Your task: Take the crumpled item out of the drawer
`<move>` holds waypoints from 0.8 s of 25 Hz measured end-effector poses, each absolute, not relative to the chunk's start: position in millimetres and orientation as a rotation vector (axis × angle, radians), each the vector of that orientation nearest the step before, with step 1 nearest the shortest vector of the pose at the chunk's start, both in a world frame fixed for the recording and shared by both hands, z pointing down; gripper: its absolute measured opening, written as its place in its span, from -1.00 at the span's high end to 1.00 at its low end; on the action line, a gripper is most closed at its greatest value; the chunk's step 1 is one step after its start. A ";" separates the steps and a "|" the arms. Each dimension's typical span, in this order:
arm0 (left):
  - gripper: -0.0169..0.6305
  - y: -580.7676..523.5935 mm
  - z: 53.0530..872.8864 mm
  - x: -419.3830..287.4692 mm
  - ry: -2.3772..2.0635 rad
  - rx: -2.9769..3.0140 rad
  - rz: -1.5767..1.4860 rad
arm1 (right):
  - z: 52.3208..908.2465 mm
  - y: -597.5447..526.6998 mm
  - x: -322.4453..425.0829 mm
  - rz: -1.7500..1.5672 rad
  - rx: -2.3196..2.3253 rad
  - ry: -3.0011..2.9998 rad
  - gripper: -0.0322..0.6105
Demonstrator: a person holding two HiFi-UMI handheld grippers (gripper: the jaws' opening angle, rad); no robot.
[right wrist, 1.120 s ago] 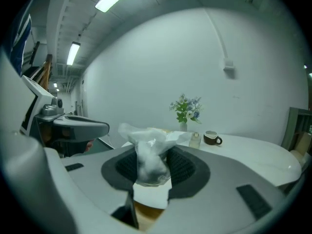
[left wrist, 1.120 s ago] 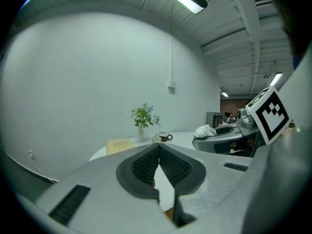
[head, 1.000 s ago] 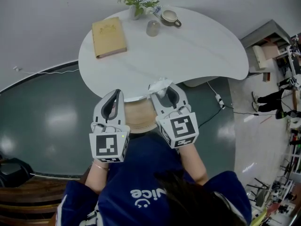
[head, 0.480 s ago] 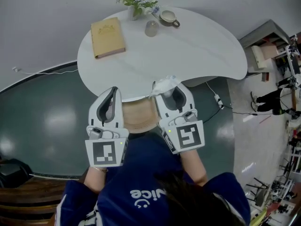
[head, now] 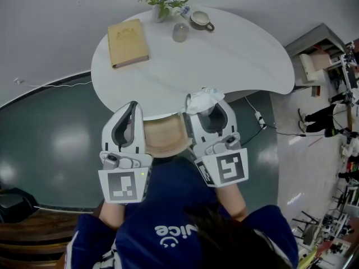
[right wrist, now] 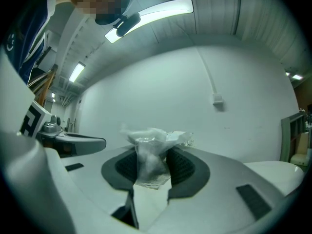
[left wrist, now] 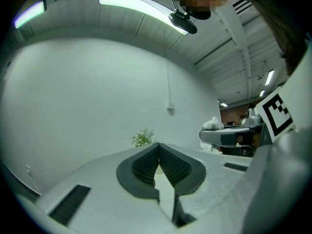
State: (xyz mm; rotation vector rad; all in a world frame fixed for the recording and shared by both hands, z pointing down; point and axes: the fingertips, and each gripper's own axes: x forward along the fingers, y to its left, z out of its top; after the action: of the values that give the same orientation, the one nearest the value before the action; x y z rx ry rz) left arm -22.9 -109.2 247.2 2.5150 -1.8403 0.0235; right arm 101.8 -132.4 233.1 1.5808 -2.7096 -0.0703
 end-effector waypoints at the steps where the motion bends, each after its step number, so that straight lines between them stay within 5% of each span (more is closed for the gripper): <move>1: 0.93 -109.1 246.5 -22.9 -1.845 2.518 0.028 | 232.4 -132.4 102.3 -0.078 1.587 -2.706 0.45; 20: 0.93 -116.5 237.4 -24.9 -1.872 2.561 0.038 | 236.2 -137.5 84.8 -0.079 1.539 -2.725 0.47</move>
State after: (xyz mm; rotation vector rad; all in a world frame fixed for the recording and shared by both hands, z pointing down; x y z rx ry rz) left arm -24.9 -116.5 237.4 2.5610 -1.8716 0.0376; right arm 84.8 -137.5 236.2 1.5388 -2.7253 -0.0786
